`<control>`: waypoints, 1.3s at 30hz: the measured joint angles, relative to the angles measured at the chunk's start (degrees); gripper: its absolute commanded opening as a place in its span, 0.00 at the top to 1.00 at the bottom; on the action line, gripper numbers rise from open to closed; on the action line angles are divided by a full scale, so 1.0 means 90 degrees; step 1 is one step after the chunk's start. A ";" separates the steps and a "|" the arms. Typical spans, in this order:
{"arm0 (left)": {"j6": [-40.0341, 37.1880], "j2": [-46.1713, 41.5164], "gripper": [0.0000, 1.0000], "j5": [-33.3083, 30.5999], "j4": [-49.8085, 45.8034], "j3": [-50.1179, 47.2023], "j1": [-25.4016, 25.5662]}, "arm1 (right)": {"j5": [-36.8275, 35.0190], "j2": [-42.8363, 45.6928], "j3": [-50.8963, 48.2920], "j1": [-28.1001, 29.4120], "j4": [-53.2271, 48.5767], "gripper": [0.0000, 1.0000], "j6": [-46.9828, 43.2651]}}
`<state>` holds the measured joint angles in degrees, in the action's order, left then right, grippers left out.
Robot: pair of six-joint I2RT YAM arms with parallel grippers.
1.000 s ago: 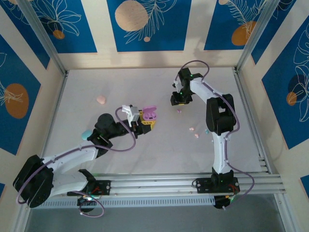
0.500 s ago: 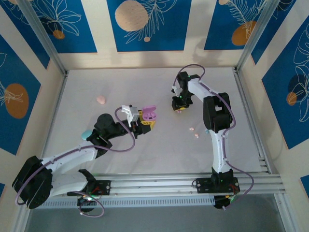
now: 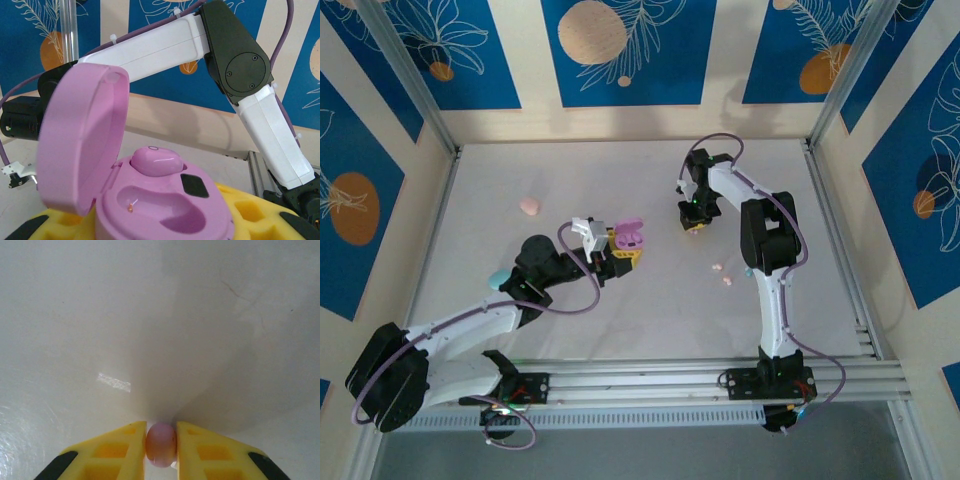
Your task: Insert wireless bluetooth earbuds into charging case
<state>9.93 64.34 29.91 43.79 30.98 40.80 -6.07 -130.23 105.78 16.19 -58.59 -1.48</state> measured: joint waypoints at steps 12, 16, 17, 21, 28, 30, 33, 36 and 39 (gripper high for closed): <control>0.0000 0.0000 0.72 0.0000 0.0000 0.0000 0.0000 | -0.0121 -0.0104 0.0070 0.0041 -0.0051 0.76 0.0022; 0.0000 0.0000 0.72 0.0000 0.0000 0.0000 0.0000 | -0.0138 -0.0104 0.0087 0.0041 -0.0073 0.79 0.0049; 0.0000 0.0000 0.72 0.0000 0.0000 0.0000 0.0000 | -0.0138 -0.0104 0.0092 0.0049 -0.0075 0.79 0.0058; 0.0000 0.0000 0.72 -0.0002 -0.0005 0.0000 0.0000 | -0.0044 -0.0056 0.0092 0.0066 -0.0119 0.79 0.0248; -0.0010 0.0010 0.72 -0.0085 -0.0019 -0.0034 0.0000 | 0.1343 0.1882 -0.1185 0.0007 0.0423 0.78 0.1209; -0.0034 0.0058 0.72 -0.0126 -0.0019 -0.0034 0.0000 | 0.1974 0.2946 -0.1724 -0.0068 0.0719 0.78 0.1615; -0.0107 0.0163 0.72 -0.0197 -0.0017 -0.0034 0.0000 | 0.2812 0.4274 -0.2203 -0.0211 0.1202 0.79 0.2171; -0.0170 0.0296 0.72 -0.0238 -0.0017 -0.0034 0.0000 | 0.3497 0.5234 -0.2654 -0.0282 0.1702 0.78 0.2705; -0.0177 0.0420 0.72 -0.0240 -0.0017 -0.0034 0.0000 | 0.4046 0.5870 -0.3157 -0.0180 0.2132 0.78 0.3225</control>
<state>8.34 68.12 27.75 43.64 30.68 40.80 30.35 -77.41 77.36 14.57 -39.40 27.55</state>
